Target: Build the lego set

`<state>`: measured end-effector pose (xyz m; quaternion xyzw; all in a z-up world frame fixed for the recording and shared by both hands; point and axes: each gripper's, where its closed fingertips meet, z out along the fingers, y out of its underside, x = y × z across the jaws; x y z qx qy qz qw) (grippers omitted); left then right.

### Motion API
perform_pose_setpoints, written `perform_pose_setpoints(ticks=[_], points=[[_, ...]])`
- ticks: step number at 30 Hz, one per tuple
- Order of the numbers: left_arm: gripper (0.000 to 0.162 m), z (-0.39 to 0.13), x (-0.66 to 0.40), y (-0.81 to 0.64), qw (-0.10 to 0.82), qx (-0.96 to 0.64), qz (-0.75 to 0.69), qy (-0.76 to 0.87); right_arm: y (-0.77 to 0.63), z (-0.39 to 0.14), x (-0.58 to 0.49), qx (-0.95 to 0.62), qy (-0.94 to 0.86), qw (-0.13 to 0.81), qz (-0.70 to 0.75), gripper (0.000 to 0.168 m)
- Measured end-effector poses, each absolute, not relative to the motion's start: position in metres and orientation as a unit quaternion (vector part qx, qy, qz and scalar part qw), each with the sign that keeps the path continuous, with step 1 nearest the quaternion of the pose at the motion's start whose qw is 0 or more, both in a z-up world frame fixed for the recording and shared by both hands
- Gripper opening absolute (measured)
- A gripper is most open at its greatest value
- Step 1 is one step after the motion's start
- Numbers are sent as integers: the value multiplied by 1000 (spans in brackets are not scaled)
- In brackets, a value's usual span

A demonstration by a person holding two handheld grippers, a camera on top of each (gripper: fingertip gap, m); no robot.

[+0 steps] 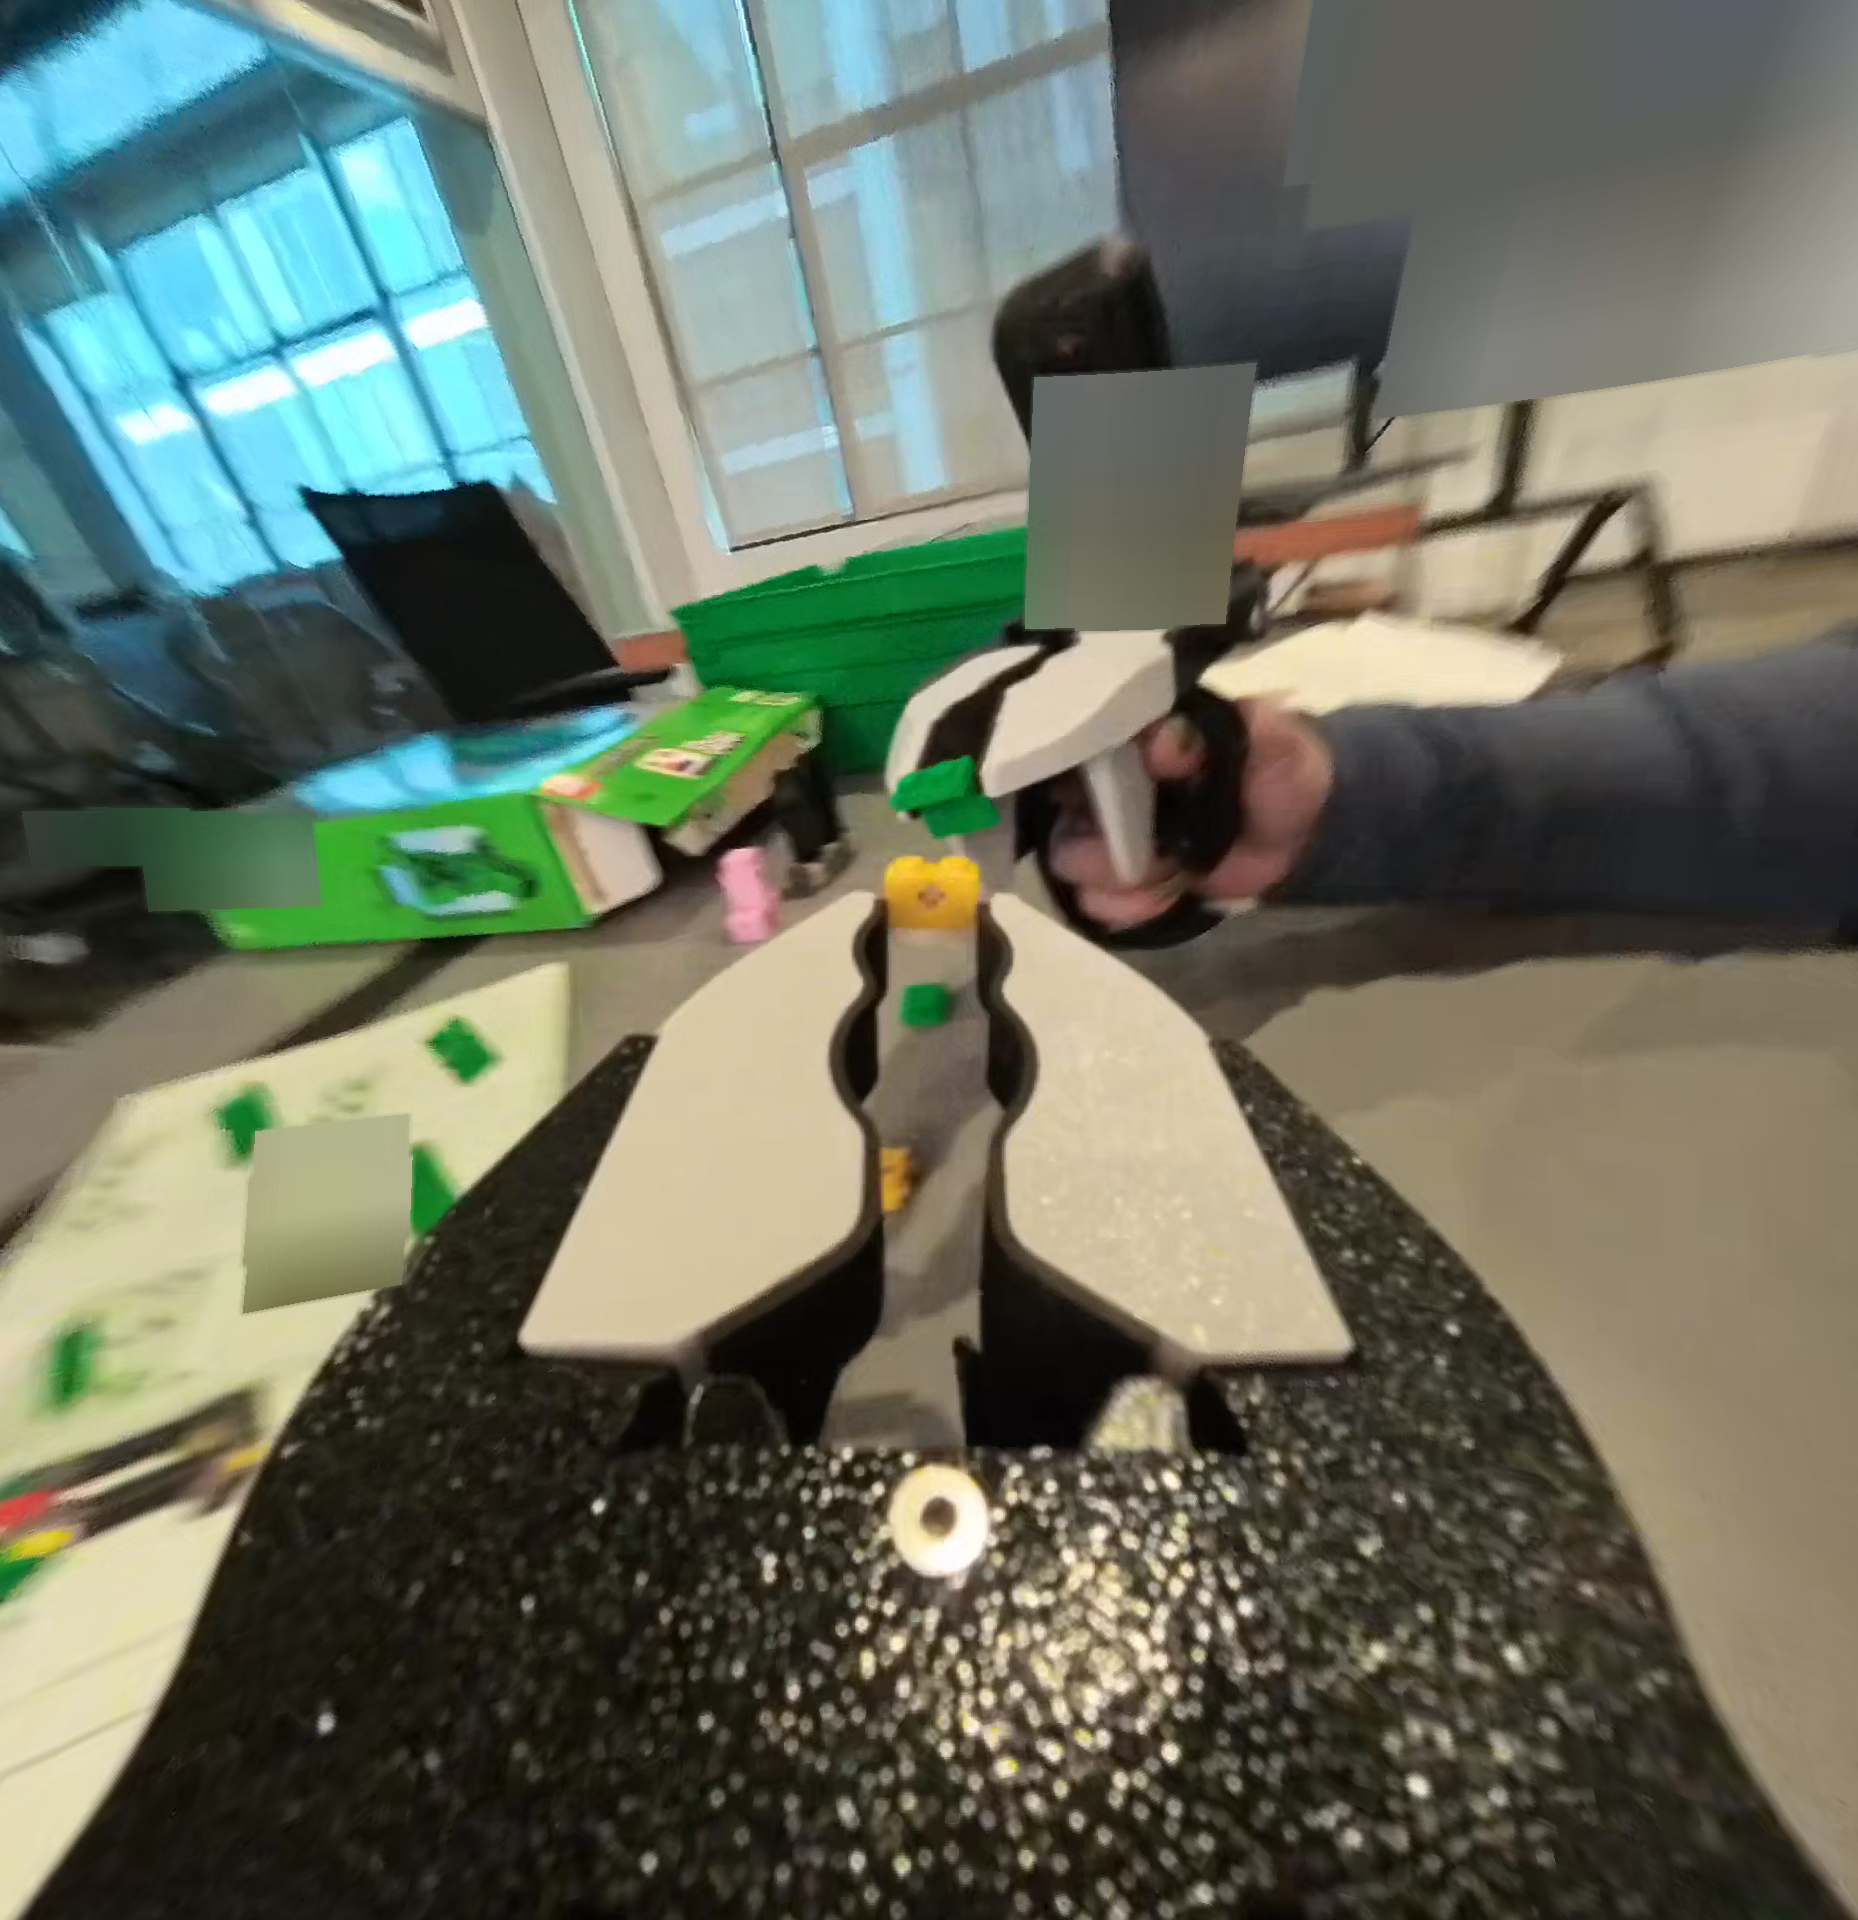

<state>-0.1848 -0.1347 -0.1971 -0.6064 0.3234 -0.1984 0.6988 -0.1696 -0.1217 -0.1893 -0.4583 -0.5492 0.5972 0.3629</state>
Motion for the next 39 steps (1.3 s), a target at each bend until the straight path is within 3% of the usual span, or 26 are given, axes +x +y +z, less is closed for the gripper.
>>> perform_pose_setpoints(ticks=[1,4,12,39], points=[[16,-195,-182,-136,690,-608,-248,304,-123,-186,-168,-442,-553,387,591,15],[16,-187,-180,-138,674,-601,-352,247,-134,-180,-165,-413,-577,394,585,15],[16,-180,-167,-148,650,-569,-439,246,-147,-170,-169,-392,-585,415,576,15],[16,-178,-168,-145,642,-564,-469,224,-148,-176,-175,-455,-603,383,531,15]])
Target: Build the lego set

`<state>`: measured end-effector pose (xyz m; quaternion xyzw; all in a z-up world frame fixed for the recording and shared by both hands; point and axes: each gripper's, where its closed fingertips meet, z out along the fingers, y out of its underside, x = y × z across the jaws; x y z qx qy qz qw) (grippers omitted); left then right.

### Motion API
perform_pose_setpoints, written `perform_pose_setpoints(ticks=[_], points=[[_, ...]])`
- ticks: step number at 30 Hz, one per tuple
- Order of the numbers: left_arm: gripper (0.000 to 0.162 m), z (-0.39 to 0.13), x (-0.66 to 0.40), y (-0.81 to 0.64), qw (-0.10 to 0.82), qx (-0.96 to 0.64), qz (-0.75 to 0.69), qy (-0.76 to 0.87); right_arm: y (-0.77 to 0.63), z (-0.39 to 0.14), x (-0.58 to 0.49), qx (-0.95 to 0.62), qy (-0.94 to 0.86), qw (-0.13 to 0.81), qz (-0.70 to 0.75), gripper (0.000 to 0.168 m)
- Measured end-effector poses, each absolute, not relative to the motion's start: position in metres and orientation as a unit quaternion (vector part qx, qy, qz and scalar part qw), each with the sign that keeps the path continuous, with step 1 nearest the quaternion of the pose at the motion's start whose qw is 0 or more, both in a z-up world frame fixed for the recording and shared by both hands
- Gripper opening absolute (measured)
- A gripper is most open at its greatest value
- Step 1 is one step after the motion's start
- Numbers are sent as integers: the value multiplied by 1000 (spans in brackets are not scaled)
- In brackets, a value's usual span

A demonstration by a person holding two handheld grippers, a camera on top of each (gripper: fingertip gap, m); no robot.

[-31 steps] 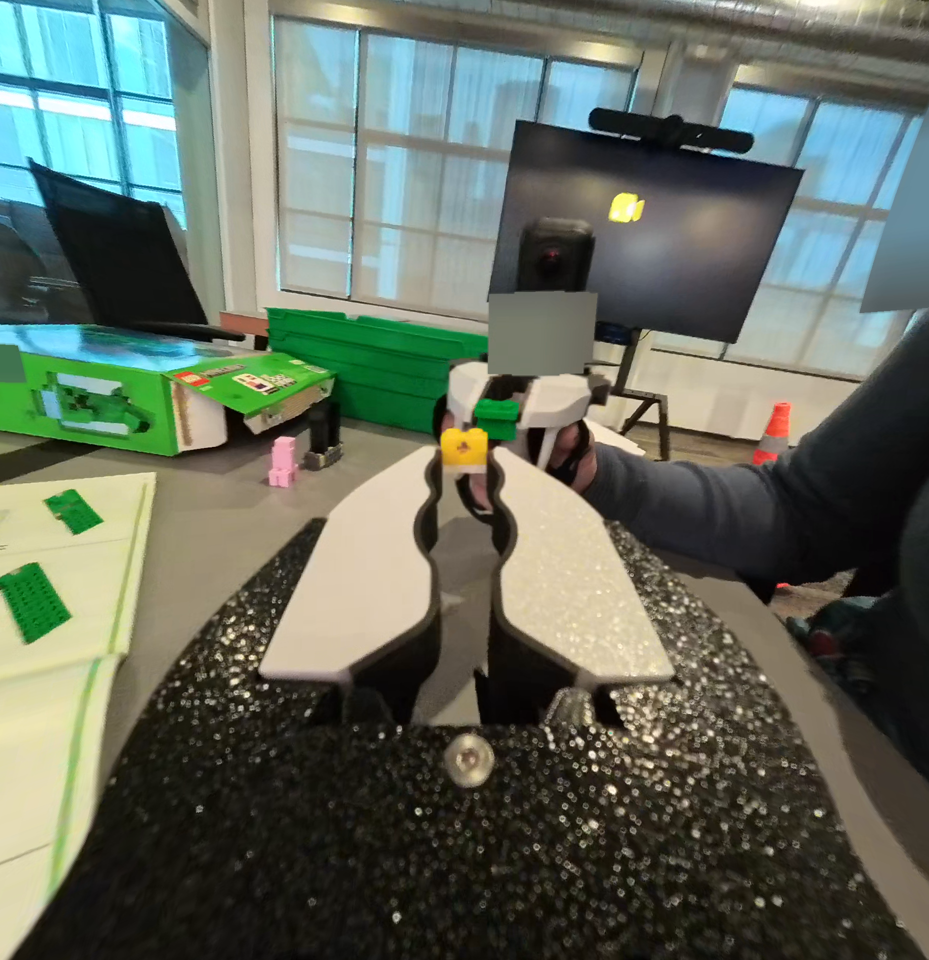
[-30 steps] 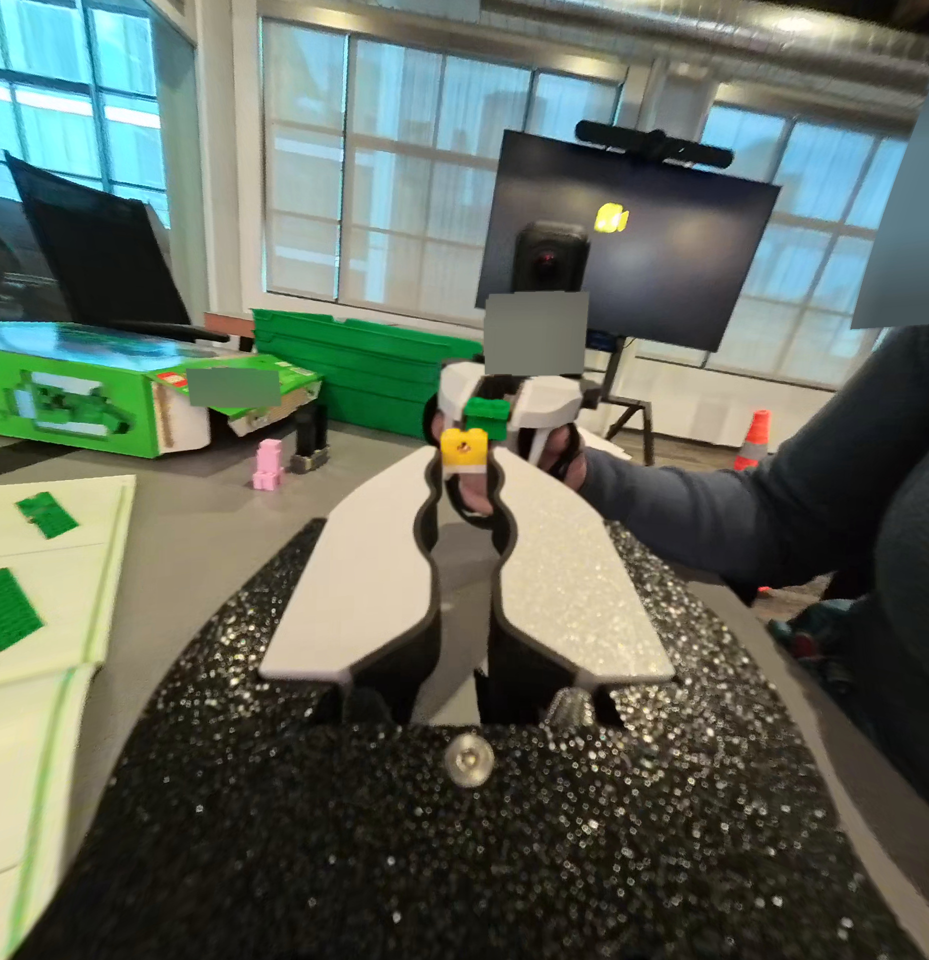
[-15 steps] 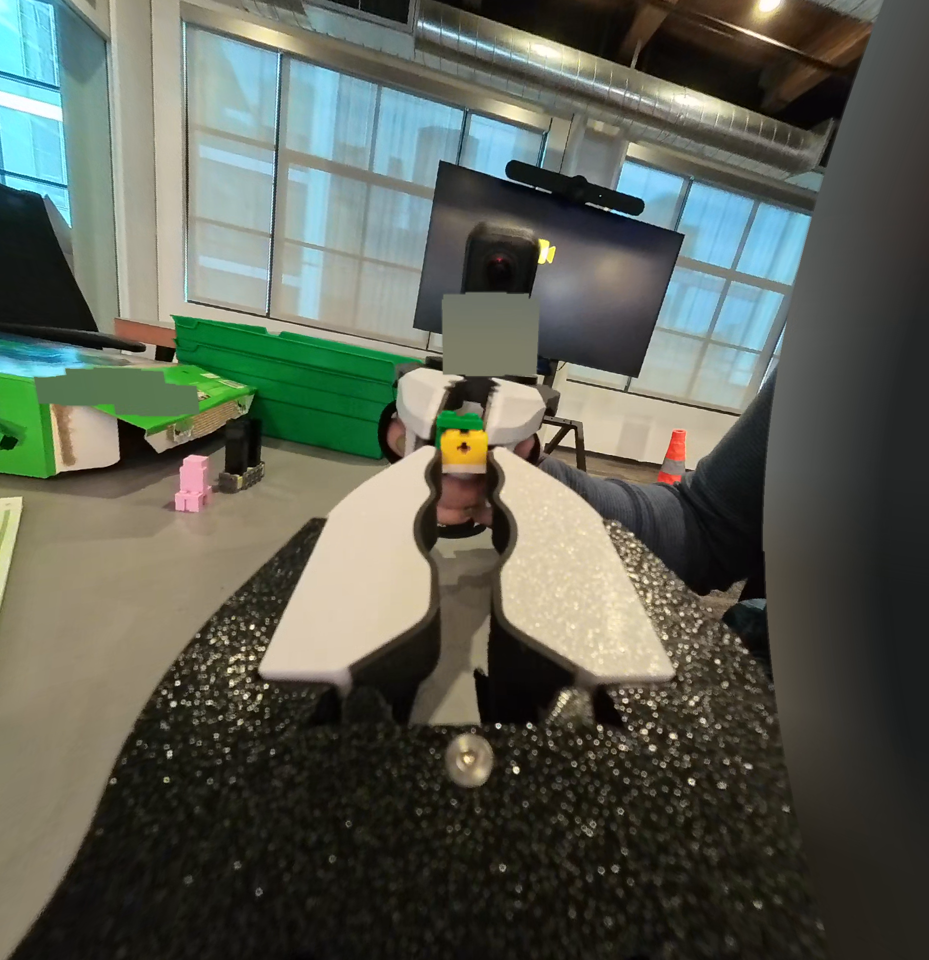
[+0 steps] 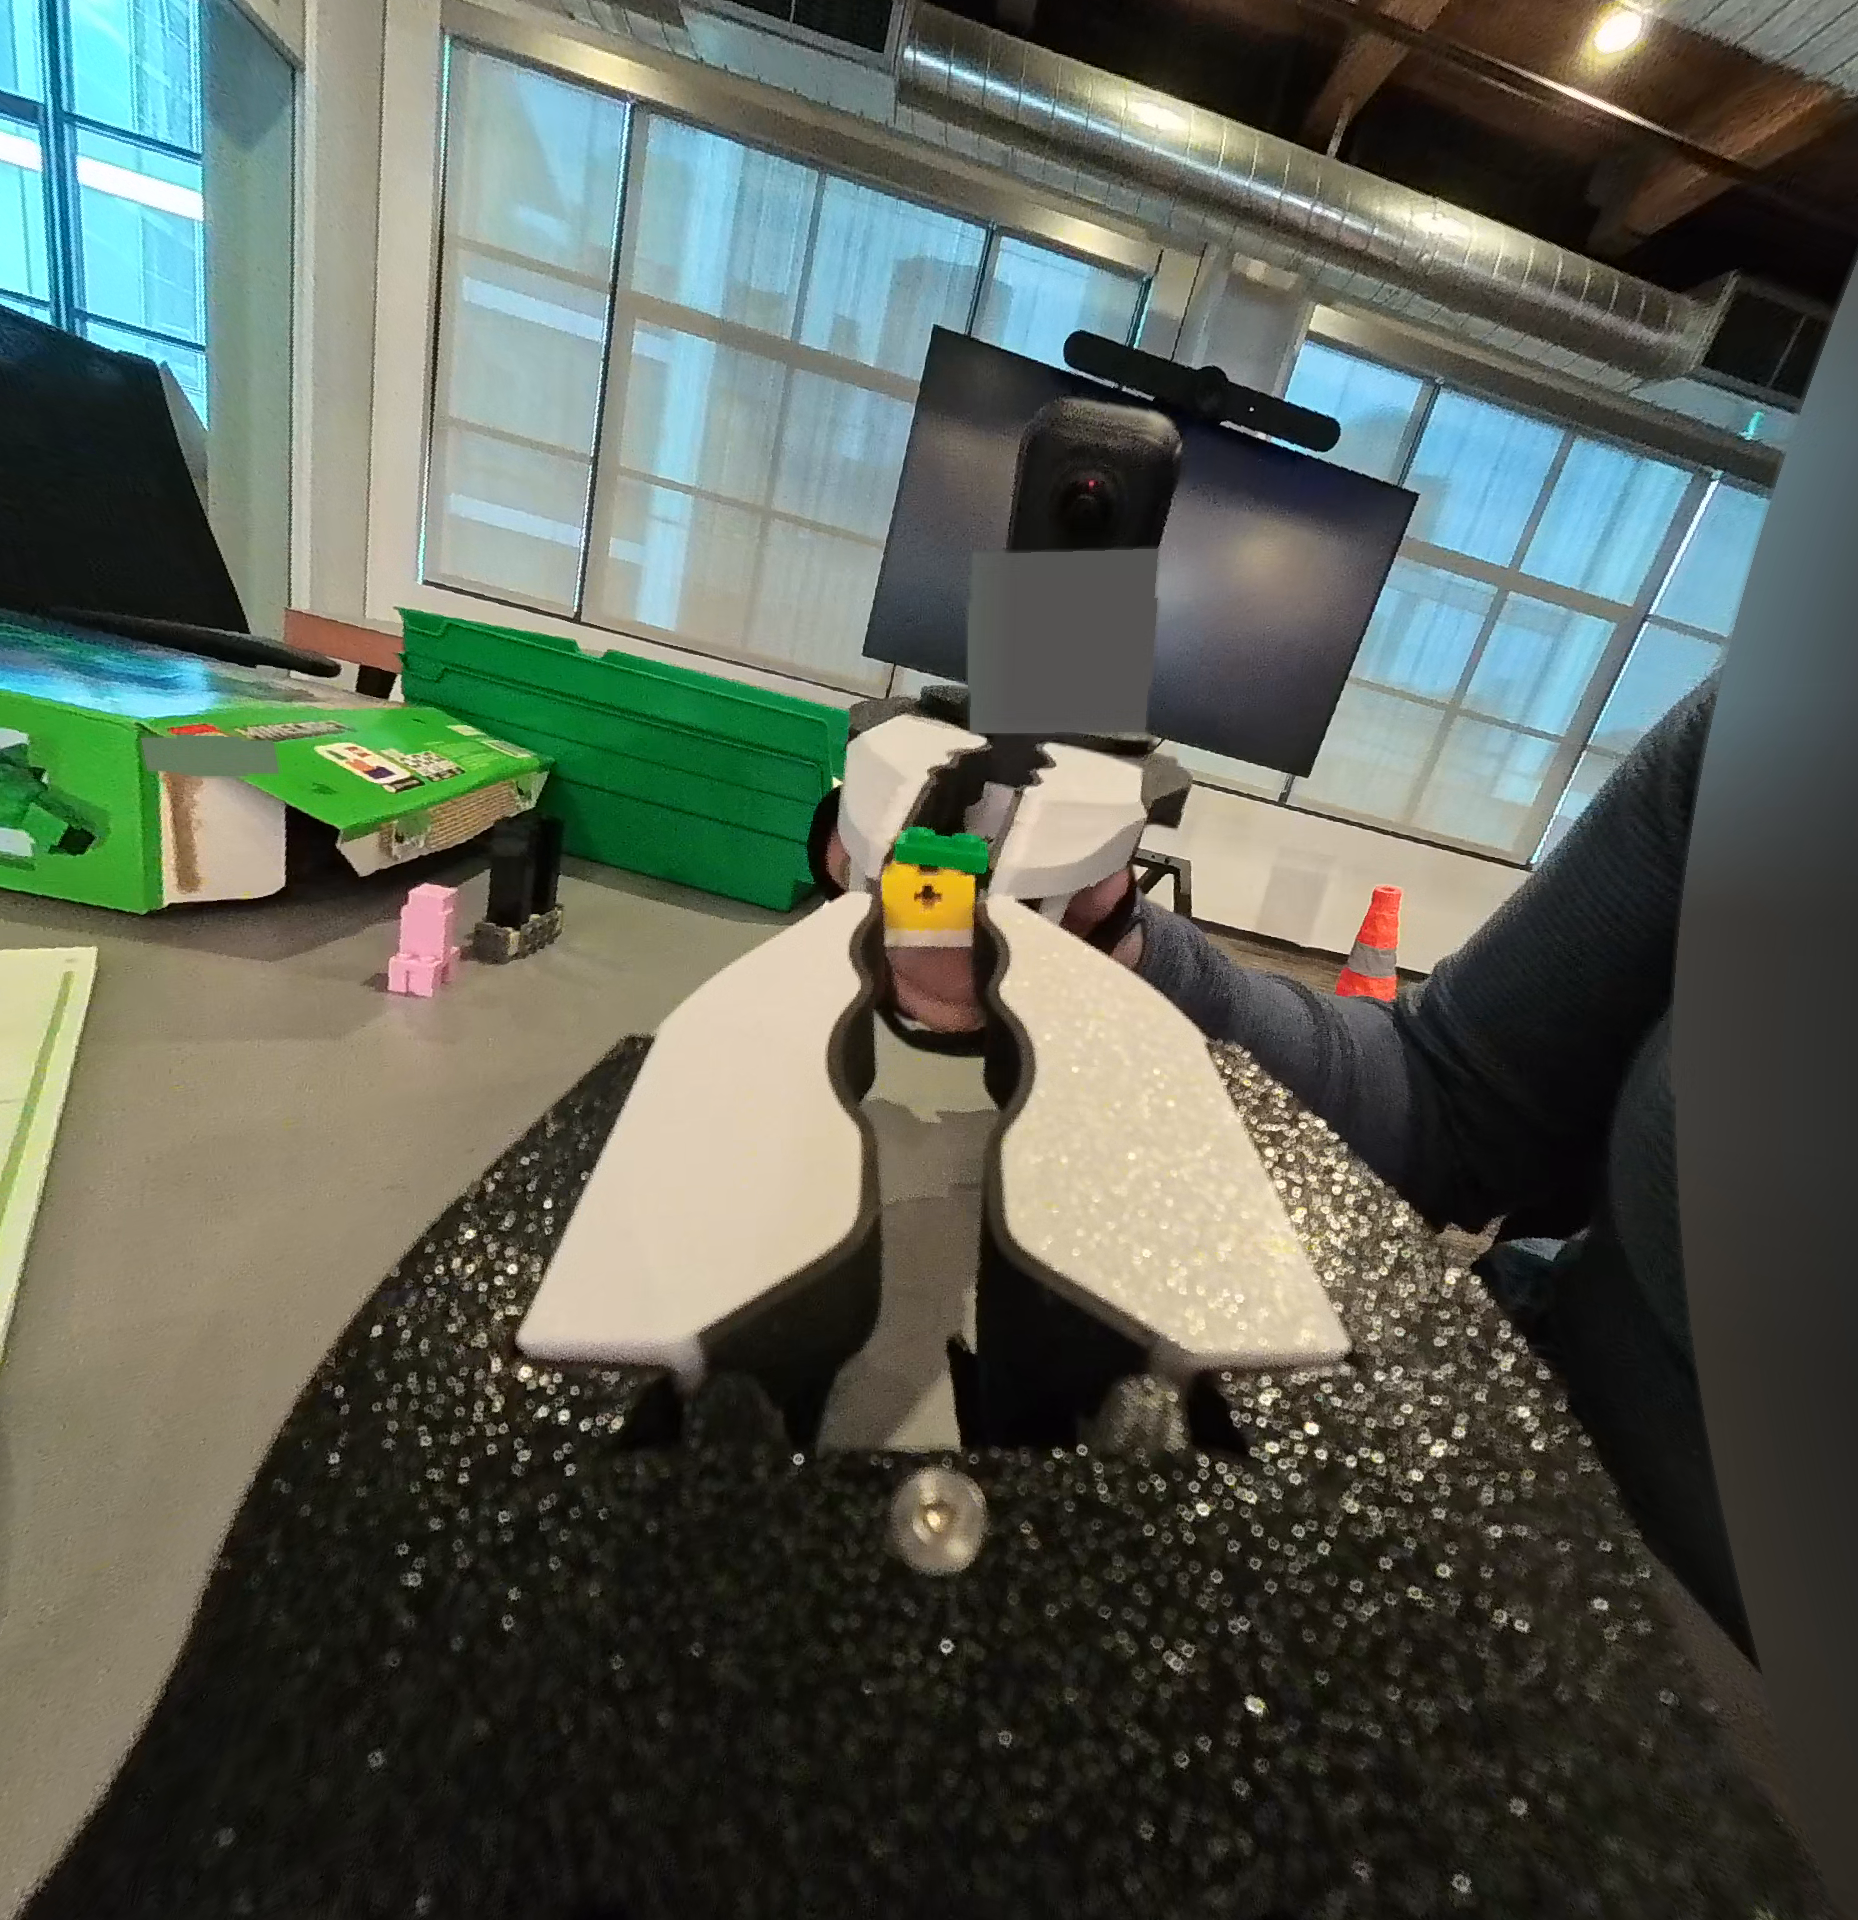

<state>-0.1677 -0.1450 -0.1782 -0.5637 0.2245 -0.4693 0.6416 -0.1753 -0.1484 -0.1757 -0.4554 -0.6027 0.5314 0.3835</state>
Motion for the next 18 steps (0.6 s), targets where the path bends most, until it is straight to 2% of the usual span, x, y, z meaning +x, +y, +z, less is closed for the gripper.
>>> perform_pose_setpoints(ticks=[18], points=[[16,-176,-169,-147,644,-553,-478,224,-149,-174,-180,-491,-588,358,534,19]])
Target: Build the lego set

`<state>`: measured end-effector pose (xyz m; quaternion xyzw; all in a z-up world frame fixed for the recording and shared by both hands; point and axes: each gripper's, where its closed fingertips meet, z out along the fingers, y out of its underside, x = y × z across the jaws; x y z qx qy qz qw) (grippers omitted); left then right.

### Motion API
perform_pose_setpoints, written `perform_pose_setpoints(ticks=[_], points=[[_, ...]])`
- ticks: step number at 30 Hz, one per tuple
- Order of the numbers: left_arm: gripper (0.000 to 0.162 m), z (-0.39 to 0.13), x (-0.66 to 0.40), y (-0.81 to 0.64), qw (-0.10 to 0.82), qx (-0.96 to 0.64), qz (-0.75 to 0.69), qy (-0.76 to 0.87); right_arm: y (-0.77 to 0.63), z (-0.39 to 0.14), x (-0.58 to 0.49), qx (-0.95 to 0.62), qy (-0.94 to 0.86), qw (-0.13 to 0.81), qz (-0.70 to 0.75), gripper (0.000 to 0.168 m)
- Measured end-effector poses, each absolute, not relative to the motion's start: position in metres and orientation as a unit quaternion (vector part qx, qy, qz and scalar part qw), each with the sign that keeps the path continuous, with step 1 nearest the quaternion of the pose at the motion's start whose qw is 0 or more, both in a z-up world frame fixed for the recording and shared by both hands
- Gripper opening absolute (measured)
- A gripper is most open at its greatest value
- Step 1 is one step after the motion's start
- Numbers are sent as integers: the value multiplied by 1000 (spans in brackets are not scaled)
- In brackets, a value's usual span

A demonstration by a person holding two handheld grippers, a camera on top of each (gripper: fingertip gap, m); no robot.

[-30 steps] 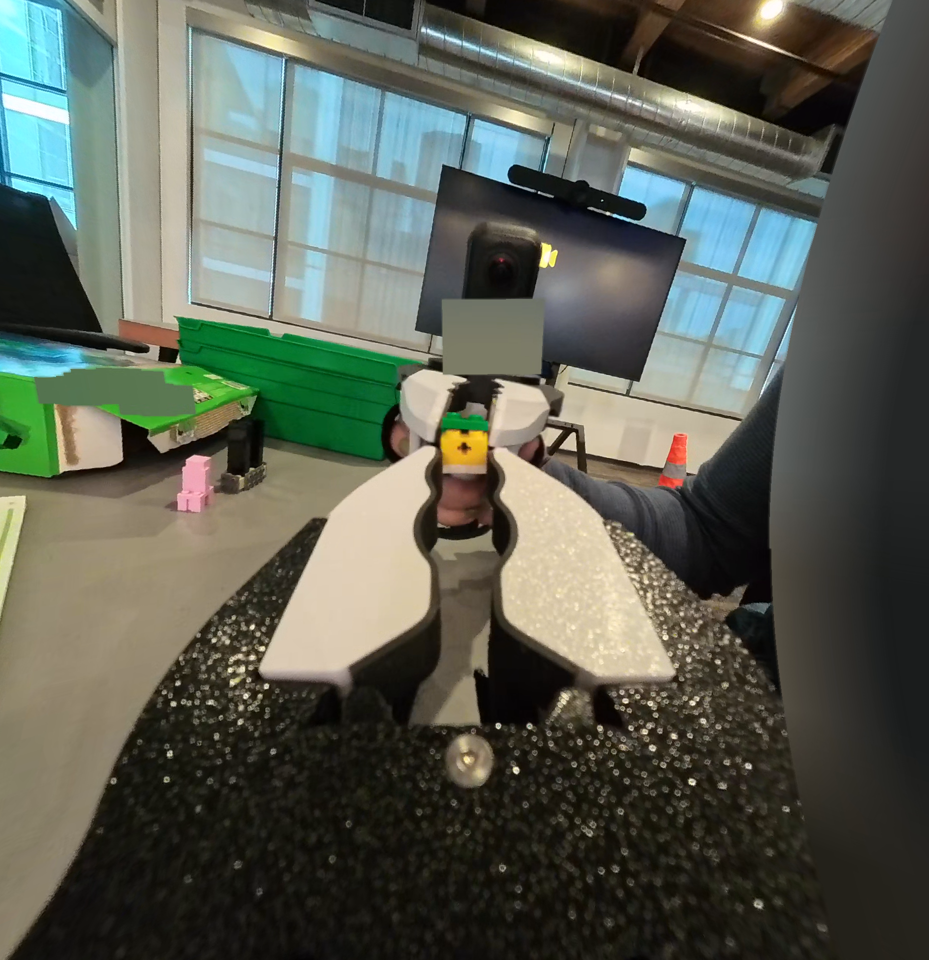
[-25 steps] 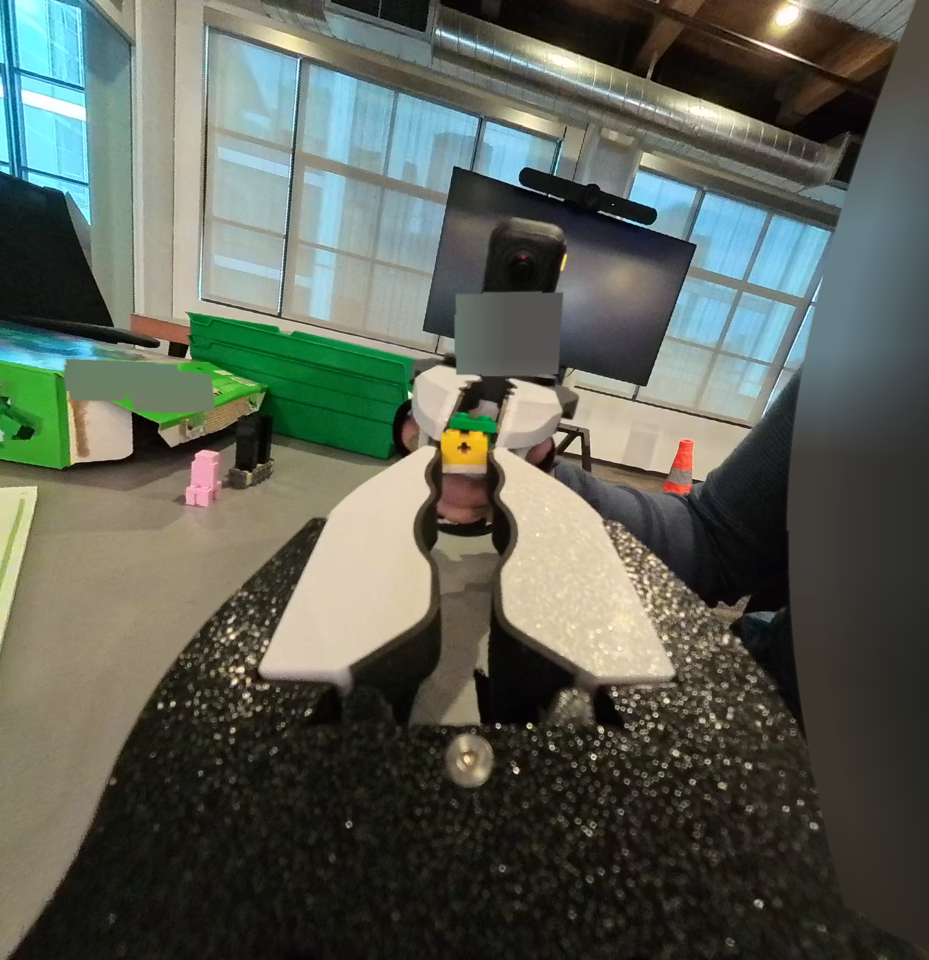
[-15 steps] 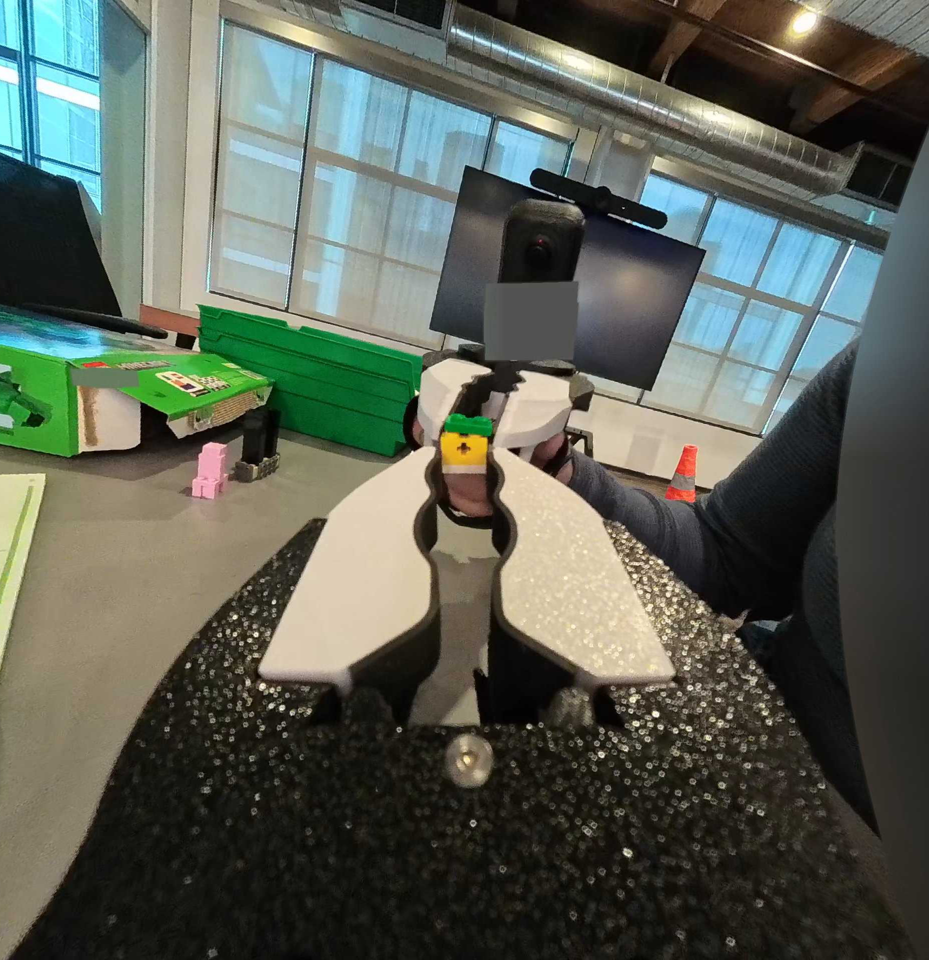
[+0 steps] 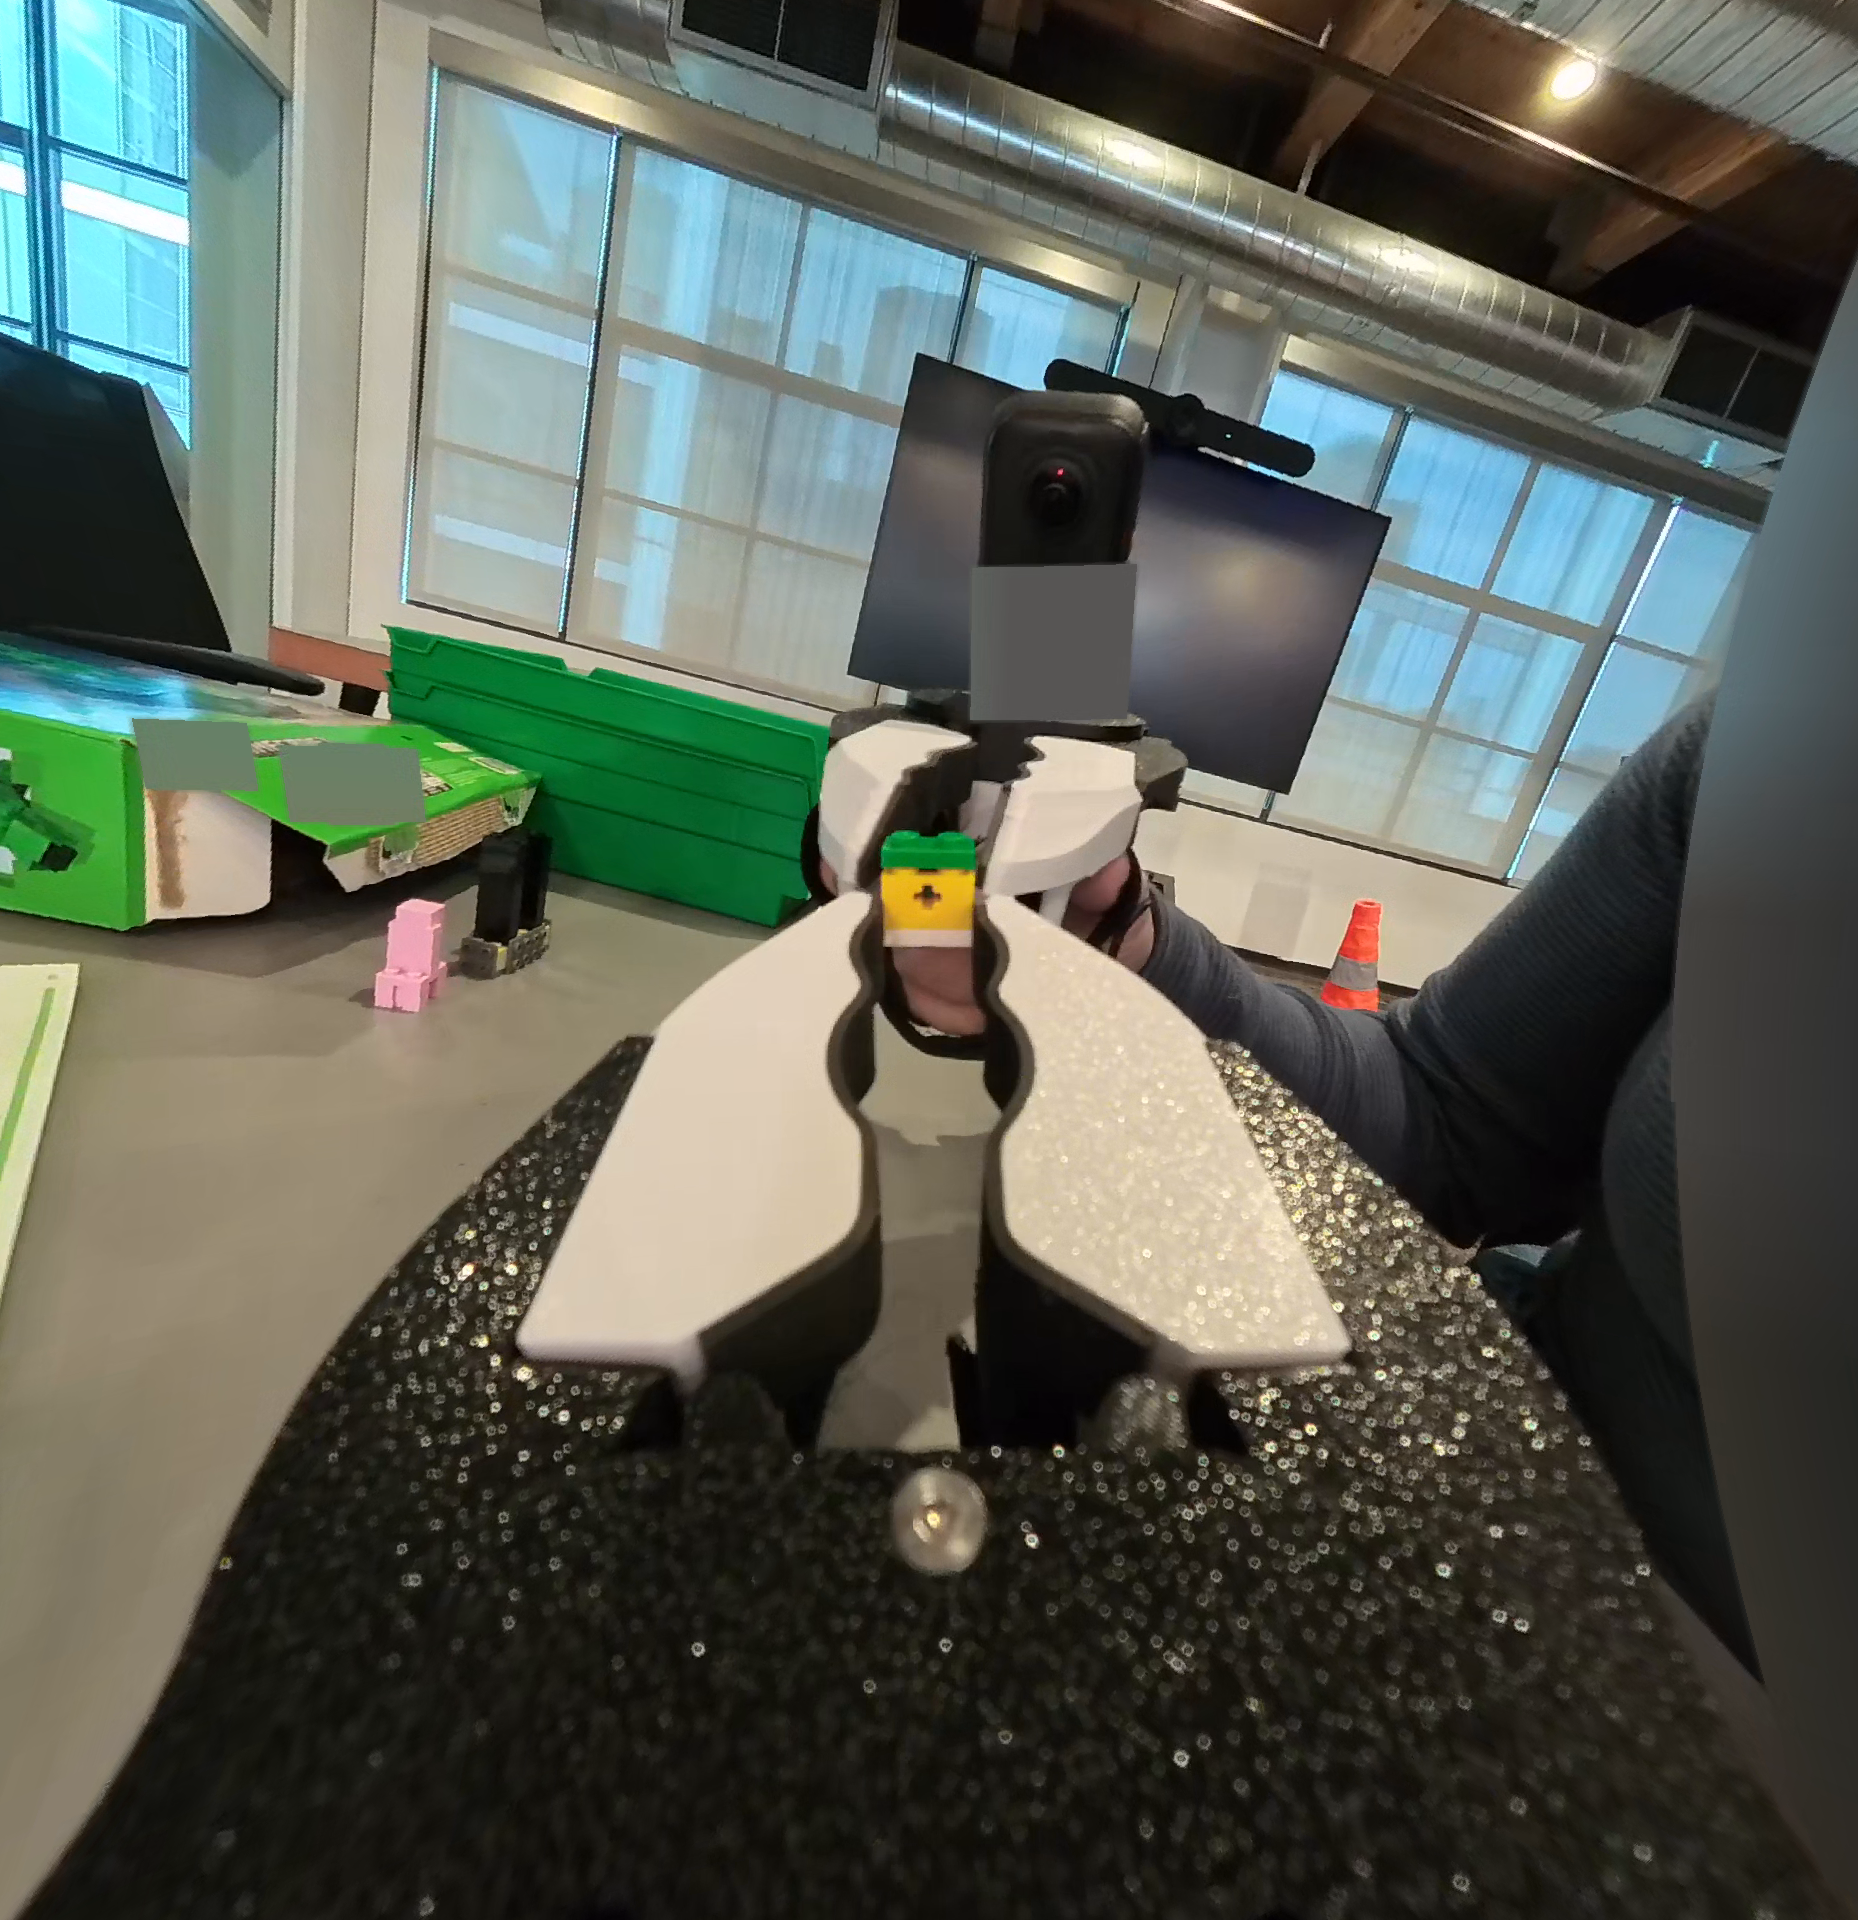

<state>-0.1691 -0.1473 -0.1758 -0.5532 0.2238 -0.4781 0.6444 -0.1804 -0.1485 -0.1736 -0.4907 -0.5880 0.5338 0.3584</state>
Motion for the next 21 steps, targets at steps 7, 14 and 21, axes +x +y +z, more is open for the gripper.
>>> perform_pose_setpoints(ticks=[7,14,21], points=[[16,-175,-171,-147,644,-550,-485,217,-149,-171,-181,-479,-589,374,533,31],[16,-175,-183,-137,634,-555,-517,154,-145,-159,-175,-415,-643,526,371,39],[16,-181,-183,-131,620,-578,-514,128,-141,-174,-185,-329,-717,614,0,32]])
